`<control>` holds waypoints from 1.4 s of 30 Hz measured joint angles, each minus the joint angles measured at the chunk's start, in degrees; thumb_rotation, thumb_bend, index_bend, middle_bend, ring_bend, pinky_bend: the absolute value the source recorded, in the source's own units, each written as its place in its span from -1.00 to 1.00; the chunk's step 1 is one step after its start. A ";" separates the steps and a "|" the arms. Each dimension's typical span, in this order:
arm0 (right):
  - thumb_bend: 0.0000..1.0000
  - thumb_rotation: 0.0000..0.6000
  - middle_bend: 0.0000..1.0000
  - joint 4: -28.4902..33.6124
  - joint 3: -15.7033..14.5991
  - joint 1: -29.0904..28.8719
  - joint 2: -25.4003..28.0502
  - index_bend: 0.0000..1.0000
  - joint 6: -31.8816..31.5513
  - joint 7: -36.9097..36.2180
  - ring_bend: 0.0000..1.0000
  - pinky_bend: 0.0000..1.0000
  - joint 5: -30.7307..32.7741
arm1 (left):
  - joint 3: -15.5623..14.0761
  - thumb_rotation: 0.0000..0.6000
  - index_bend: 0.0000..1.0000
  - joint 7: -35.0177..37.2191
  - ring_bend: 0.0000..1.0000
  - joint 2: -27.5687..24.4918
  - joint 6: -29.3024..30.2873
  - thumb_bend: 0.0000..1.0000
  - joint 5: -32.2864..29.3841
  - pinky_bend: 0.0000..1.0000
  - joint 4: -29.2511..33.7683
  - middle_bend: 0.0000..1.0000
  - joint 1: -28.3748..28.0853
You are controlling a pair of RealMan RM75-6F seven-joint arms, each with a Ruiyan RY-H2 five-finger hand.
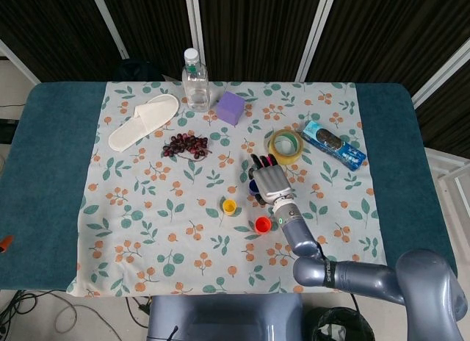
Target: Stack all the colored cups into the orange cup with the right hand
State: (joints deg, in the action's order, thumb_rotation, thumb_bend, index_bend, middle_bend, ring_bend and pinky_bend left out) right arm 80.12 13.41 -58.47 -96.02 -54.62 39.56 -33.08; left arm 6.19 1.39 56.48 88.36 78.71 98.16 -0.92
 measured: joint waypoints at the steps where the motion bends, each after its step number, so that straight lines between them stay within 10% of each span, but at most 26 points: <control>1: -0.21 1.00 -1.00 -0.16 0.01 -0.01 -0.09 -0.24 0.03 -0.08 -0.81 -0.97 -0.01 | 0.00 1.00 -0.27 -0.04 0.76 0.01 -0.05 -0.77 -0.05 0.56 0.00 0.95 -0.02; 30: -0.21 1.00 -1.00 -1.70 0.25 -0.16 -0.54 -0.05 0.93 -1.56 -0.78 -0.92 -0.48 | 0.13 1.00 -0.27 -0.06 0.76 -0.16 -0.66 -0.77 -0.70 0.56 0.15 0.95 -0.22; 42: -0.21 1.00 -1.00 10.19 0.26 0.46 6.53 -0.05 -1.34 -0.27 -0.78 -0.92 -2.93 | 0.24 1.00 -0.27 -0.14 0.76 -0.26 -0.52 -0.77 -0.96 0.56 0.22 0.95 -0.14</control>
State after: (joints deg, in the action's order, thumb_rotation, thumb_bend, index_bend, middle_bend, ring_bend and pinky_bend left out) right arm 90.31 13.67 -58.01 -89.49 -55.96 39.29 -36.00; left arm 6.43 1.25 56.21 87.84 77.75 98.38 -1.06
